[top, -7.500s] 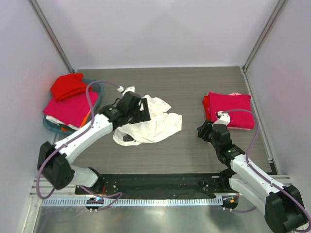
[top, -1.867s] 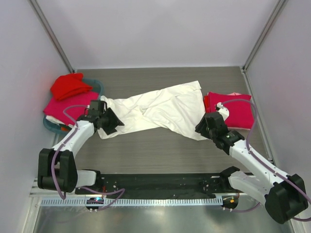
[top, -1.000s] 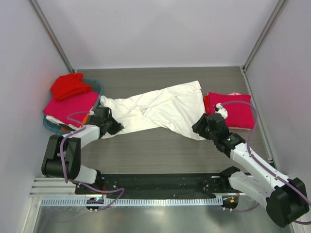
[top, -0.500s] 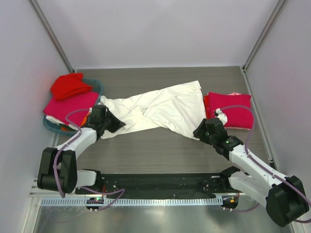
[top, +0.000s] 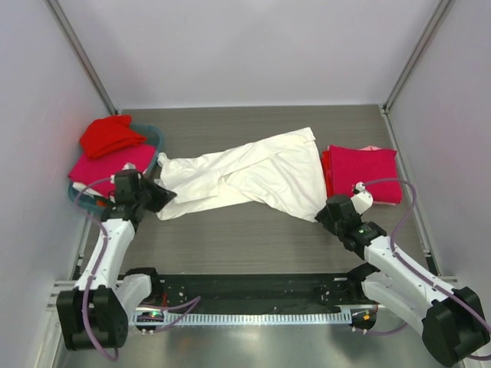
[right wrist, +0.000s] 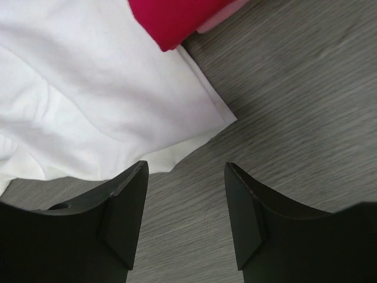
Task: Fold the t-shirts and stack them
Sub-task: Flatten the tshirt out
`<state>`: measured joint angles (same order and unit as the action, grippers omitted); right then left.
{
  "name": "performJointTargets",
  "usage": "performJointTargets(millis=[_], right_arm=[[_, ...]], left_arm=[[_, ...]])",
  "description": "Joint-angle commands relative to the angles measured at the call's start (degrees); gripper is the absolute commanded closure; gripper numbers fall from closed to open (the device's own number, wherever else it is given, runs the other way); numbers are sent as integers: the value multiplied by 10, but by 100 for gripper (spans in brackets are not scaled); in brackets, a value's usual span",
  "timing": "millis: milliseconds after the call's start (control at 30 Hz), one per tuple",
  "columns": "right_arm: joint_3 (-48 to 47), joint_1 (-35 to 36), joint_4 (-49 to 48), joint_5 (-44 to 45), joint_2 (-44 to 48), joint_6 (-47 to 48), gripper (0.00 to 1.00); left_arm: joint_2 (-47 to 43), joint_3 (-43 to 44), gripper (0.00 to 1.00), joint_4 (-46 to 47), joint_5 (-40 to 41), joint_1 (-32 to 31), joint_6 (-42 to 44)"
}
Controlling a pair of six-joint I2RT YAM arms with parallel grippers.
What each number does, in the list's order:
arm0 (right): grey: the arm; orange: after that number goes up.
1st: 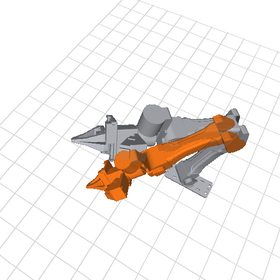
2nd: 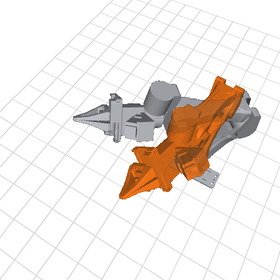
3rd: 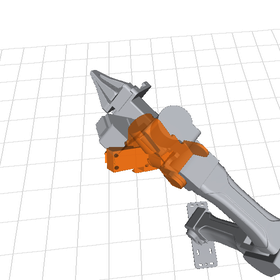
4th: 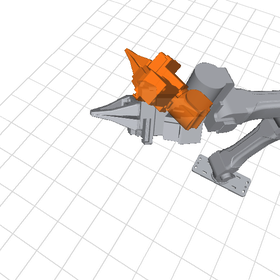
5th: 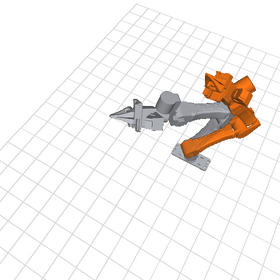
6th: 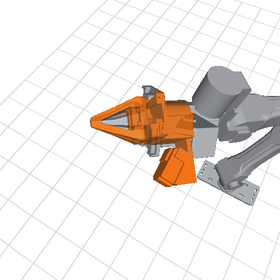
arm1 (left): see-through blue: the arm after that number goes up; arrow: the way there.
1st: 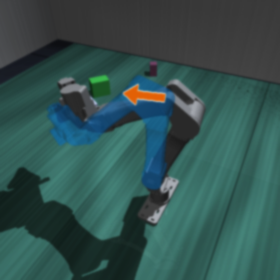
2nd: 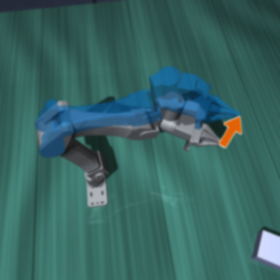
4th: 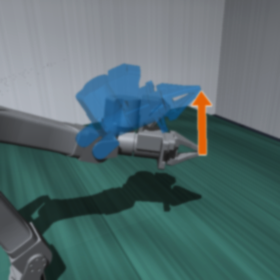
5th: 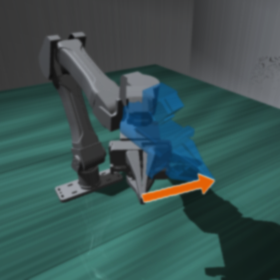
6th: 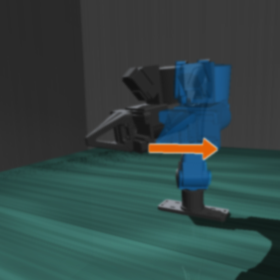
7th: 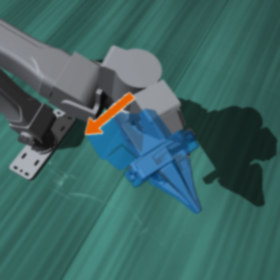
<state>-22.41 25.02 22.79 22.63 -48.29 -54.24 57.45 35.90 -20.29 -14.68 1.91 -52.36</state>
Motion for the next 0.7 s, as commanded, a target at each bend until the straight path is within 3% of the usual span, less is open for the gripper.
performJointTargets(millis=[0,133,200,300,533,667], right_arm=[[12,-7,4,46,16,-60,40],[16,-9,4,49,23,-65,42],[16,-8,6,47,23,-65,42],[15,-8,3,44,22,-64,43],[-22,-9,-38,-3,-7,6,45],[-134,-10,-58,-25,-93,76,44]], left_arm=[[-58,21,100,-69,-31,76,20],[-133,39,100,-117,-103,189,28],[-153,61,100,-133,-133,214,26],[-172,77,100,-152,-177,219,12],[-136,21,100,-76,-225,218,-10],[-119,29,100,-75,-213,218,2]])
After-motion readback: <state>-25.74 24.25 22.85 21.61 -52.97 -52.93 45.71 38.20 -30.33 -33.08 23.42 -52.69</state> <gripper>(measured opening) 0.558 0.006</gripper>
